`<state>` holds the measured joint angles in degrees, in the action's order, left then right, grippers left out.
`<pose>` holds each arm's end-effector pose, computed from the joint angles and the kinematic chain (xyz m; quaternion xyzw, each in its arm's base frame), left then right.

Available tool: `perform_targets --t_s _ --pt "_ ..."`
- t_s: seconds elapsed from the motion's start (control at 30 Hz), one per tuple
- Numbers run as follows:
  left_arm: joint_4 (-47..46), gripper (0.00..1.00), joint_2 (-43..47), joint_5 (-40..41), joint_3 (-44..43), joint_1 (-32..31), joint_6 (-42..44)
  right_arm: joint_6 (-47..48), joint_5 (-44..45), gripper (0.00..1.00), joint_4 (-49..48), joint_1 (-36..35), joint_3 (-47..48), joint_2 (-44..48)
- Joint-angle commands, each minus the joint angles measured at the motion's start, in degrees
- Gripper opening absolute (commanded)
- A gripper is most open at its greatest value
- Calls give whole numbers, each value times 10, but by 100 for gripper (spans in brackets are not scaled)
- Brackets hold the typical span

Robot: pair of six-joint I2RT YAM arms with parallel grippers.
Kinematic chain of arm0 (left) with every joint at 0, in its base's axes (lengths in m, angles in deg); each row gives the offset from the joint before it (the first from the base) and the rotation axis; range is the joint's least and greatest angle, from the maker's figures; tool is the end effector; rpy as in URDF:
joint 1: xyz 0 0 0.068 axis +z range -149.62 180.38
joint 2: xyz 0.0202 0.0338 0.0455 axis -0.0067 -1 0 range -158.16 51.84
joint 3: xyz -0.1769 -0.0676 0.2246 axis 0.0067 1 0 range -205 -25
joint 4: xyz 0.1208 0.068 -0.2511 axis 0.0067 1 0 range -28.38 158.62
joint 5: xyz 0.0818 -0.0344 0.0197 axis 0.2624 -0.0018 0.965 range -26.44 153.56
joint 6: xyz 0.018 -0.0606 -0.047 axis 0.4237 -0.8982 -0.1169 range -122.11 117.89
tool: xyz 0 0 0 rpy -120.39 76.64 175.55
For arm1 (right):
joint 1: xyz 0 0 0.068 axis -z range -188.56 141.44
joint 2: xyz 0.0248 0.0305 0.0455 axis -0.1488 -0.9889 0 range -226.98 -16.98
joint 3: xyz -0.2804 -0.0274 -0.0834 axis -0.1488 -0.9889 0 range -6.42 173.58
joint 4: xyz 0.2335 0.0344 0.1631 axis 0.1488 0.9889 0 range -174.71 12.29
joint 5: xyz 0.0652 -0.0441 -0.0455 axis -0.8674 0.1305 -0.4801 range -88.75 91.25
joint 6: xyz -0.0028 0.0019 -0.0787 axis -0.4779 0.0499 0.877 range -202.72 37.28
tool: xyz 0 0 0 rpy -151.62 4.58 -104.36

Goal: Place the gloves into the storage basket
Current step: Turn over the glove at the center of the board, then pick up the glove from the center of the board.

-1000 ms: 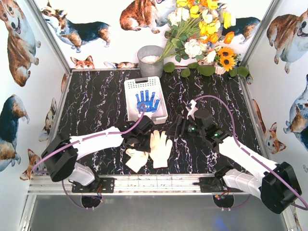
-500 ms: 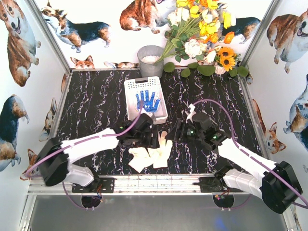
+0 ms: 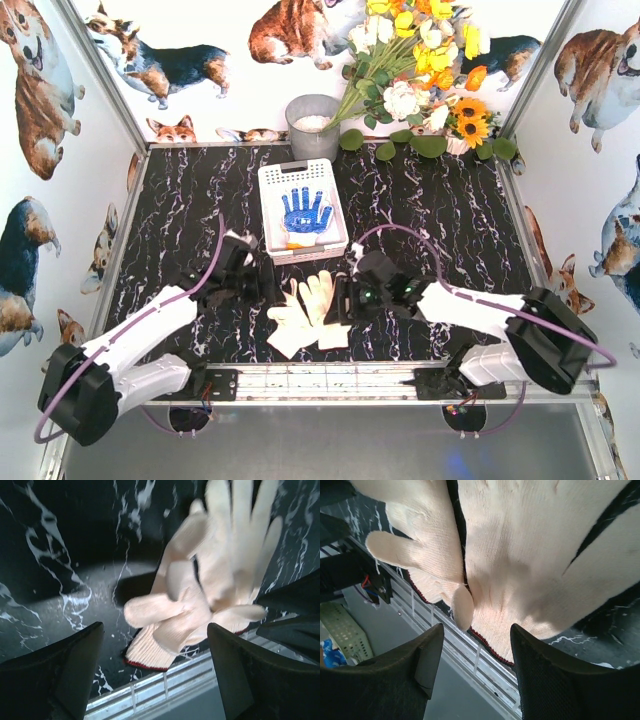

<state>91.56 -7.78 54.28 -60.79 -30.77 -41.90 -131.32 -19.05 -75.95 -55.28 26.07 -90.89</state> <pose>0.1927 -0.1291 0.1915 -0.0463 0.9465 -0.2424 0.2078 0.1698 0.2144 0.1475 -0.0448 0.9264 0.3594 0.1034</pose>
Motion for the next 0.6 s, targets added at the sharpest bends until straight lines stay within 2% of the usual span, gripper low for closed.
perform_targets --t_s 0.0,0.2,0.47,0.57 --pt "-64 79 5 -136 49 39 1 -7 22 57 -53 -24 38 -26" --pt "-114 75 -25 -185 79 59 -4 -16 20 52 -84 -37 46 -62" --pt "-133 52 -58 -196 105 62 -16 -18 9 32 -100 -46 66 -104" --pt "-132 47 -55 -199 112 62 -19 -19 9 31 -102 -51 68 -112"
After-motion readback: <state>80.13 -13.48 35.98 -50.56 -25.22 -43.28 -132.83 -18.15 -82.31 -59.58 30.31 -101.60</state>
